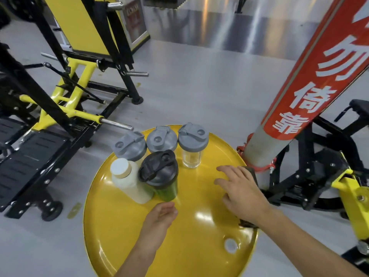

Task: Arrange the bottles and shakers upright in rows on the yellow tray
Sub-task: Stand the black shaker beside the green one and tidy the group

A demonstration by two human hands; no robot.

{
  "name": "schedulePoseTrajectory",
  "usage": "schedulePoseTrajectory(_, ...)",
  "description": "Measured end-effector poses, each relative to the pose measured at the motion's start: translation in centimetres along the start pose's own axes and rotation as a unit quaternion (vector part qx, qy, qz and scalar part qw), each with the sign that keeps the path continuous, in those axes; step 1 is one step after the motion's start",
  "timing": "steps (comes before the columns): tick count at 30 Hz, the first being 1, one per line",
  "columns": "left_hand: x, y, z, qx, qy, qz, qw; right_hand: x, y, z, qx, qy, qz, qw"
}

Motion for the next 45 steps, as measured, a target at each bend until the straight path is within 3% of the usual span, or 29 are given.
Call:
schedulePoseTrajectory(13, -3.2, -1.0, -0.4, 0.016, -0.006, -0.008, 1.000, -1.5, 2.7, 7.1, 0.075, 0.112, -0.150, 0.980)
schedulePoseTrajectory(34, -2.5, 0.1, -0.2, 0.023, -0.002, 0.003, 1.000, -3.6, 0.3, 1.0, 0.110, 0.044, -0.071, 0.990)
schedulePoseTrajectory(45, -1.8, 0.9, -0.8, 0.028, 0.015, 0.017, 0.999, -4.1, -0.2, 1.1, 0.073, -0.126, 0.001, 0.989)
Point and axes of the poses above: each hand's wrist, its own y-axis away from the middle knuckle, its own x-axis out of the back of the hand, z = x × y, the point moved 7 cm from there along -y, towards the middle knuckle, and after that the axes turned 3 degrees about -z, right-handed, at the moved point
